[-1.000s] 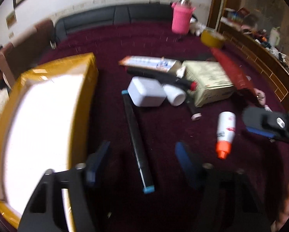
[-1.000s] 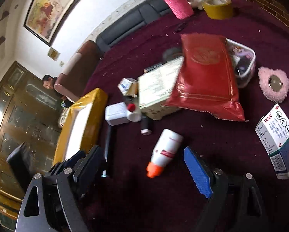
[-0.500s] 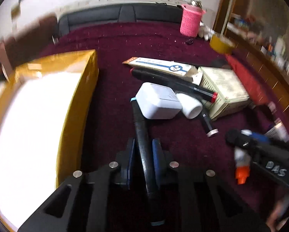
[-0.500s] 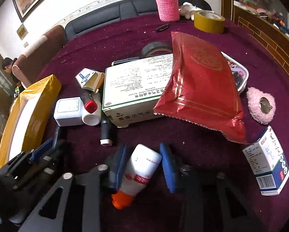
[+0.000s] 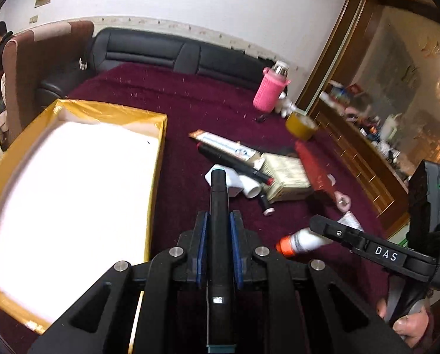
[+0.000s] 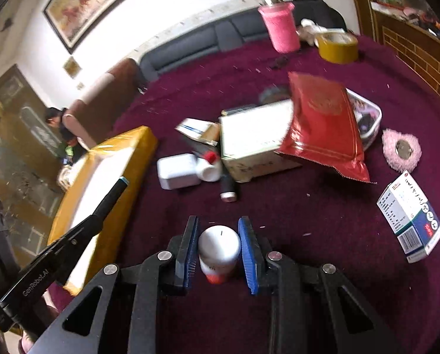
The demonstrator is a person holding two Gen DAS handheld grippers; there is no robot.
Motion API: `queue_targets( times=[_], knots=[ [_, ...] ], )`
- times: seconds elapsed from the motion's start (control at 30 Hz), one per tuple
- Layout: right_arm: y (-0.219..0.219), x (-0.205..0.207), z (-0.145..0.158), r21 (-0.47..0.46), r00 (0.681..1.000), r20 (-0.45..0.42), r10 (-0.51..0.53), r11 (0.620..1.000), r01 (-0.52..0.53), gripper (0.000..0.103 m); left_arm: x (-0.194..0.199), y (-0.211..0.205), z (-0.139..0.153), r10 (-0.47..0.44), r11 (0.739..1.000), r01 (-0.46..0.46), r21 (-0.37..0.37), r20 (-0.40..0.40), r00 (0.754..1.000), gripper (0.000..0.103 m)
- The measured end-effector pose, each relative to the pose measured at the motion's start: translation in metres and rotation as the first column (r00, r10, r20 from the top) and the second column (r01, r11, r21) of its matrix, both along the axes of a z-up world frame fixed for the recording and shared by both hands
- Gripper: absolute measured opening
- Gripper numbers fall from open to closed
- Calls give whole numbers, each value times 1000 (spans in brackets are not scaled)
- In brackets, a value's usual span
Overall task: Organize objects
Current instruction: 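Carry the marker with the left tool while the right carries the bottle over the tray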
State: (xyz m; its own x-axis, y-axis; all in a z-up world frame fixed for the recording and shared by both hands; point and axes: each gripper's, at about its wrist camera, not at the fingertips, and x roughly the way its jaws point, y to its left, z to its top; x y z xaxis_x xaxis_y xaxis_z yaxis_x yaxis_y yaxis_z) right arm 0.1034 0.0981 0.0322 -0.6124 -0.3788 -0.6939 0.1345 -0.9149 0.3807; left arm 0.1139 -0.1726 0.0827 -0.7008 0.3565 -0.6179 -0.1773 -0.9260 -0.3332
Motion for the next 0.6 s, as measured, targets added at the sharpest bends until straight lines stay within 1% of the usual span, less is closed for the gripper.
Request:
queue_targets(
  times=[0.13,0.27,0.3,0.33,0.37,0.43,0.53,0.57,0.6],
  knots=[
    [-17,18,30,5,997,-71,41,999,-41,30,29,-21,38,36,999,-33,36,-84,996,14],
    [-35,39,75,13,980,-163,111,994,-111,30,54,-40,86,52,997,-42,61,-179,982,14],
    [-38,43,88,13,974,-183,131,991,-130,30,61,-44,102,51,997,-38,64,-209,977,14],
    [-43,48,102,15,967,-206,150,988,-151,30,70,-50,124,50,998,-37,57,-256,965,14],
    [-48,52,121,15,956,-236,174,984,-176,30,75,-53,137,51,998,-39,50,-283,958,14],
    [-56,58,159,-5,934,-281,220,973,-231,30,85,-62,176,50,999,-40,35,-351,935,14],
    [-68,62,207,-25,905,-328,270,955,-295,30,89,-76,226,47,999,-48,9,-421,906,15],
    [-76,62,227,-20,894,-341,292,948,-318,30,89,-79,238,47,999,-53,-3,-432,901,15],
    [-82,60,239,-15,887,-345,308,943,-333,30,86,-82,251,48,998,-62,-17,-440,897,15]
  ],
)
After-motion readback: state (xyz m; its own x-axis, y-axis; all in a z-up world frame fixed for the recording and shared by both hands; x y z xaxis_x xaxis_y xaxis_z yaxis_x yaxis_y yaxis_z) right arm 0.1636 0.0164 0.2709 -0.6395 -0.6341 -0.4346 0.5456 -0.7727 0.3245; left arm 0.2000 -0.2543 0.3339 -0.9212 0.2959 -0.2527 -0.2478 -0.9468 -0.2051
